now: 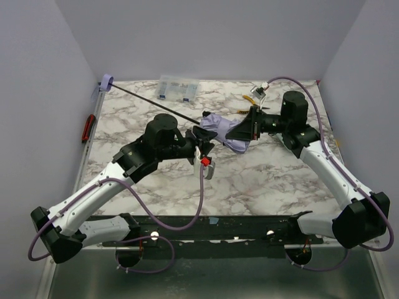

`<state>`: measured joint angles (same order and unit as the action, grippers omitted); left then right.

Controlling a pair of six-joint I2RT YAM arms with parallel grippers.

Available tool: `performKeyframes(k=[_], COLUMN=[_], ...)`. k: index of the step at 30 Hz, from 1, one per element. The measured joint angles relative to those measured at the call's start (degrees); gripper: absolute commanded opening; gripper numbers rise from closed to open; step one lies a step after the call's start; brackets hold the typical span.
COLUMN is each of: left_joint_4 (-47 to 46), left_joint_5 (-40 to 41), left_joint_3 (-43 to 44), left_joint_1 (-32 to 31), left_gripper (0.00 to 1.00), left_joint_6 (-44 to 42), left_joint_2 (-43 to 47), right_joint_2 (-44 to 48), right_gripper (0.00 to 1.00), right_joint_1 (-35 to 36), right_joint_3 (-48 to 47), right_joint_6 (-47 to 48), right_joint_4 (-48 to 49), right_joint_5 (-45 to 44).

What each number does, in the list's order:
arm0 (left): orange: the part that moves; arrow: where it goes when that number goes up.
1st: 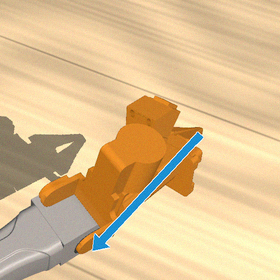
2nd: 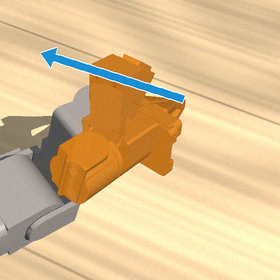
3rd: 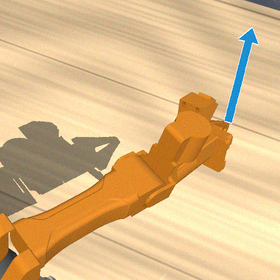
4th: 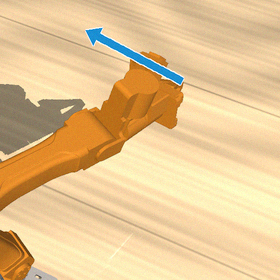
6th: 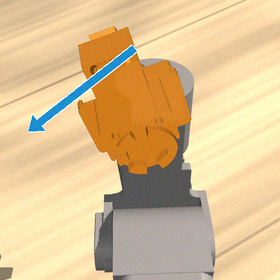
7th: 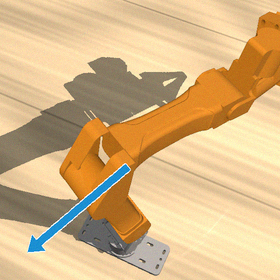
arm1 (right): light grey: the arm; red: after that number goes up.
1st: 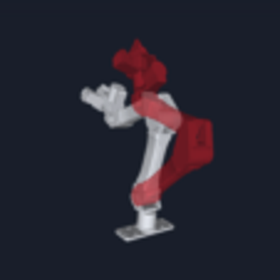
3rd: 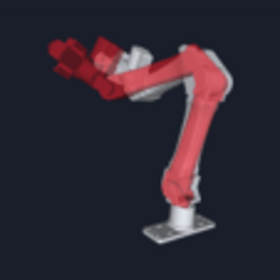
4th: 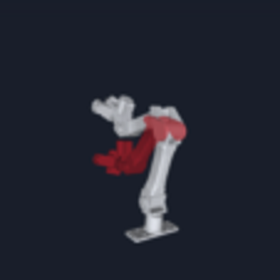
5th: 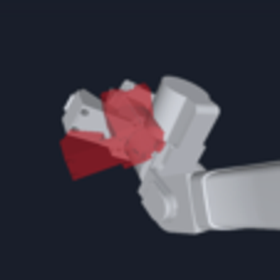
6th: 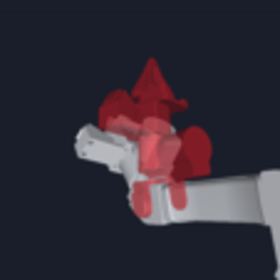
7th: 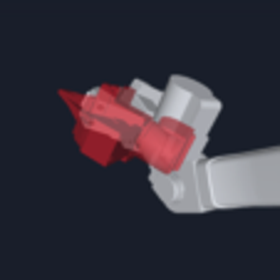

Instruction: Open the umbrella

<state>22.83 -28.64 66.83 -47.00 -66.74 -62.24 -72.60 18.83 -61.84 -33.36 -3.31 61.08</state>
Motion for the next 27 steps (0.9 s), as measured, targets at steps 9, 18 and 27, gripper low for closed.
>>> performKeyframes(k=[9,18,27], left_joint_4=[-0.83,-6.34,-7.74], left_joint_5=[1.51,3.43,4.04], left_joint_3=[-0.66,-7.10,-8.76], left_joint_1=[-0.02,-0.92,-1.51], left_gripper=[0.30,0.25,0.27], left_joint_6=[-3.45,-8.20,-10.56], left_joint_2=[-1.95,1.07,2.45], right_joint_2=[-0.04,-2.49,-2.89], right_gripper=[0.01,0.01,0.01], right_joint_1=[0.85,0.98,1.01], right_joint_3=[0.00,0.07,0.09], right_joint_6=[-0.68,-5.38,-7.39], right_joint_4=[0.26,1.86,3.08], right_joint_5=[1.22,3.08,4.04])
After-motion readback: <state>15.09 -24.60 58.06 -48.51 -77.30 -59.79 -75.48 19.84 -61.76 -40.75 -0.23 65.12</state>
